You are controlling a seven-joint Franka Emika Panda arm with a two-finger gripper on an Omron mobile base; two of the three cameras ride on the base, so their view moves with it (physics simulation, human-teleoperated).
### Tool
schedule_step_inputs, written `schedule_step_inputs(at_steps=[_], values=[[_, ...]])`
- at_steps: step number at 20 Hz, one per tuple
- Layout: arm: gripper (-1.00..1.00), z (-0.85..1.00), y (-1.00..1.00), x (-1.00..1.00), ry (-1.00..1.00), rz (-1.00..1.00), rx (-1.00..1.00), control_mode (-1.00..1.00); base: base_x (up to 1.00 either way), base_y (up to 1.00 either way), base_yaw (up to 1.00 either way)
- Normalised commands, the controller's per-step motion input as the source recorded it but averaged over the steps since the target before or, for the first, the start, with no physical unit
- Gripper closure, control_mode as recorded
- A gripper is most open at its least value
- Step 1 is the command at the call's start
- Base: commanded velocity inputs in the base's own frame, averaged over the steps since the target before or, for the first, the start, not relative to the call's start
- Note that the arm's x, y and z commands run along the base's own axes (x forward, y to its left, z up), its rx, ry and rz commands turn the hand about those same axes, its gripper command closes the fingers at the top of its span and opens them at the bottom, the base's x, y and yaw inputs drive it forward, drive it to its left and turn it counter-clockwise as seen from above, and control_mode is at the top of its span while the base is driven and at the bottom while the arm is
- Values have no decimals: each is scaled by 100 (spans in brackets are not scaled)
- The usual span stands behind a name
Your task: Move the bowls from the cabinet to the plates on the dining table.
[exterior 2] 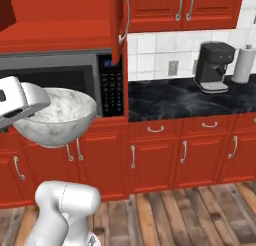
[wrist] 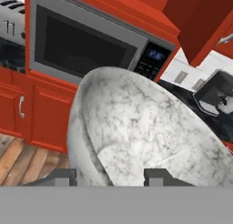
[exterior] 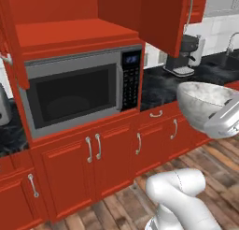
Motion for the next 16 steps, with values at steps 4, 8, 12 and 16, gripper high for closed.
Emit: schedule_step_inputs(at_steps=[4,8,12,16], values=[[100,0,0,0,0,0,0,100,0,-5,-49],[100,0,0,0,0,0,0,100,0,-12,-49],[100,0,0,0,0,0,0,100,3,-14,-47],[100,0,0,0,0,0,0,100,13,-21,-46]])
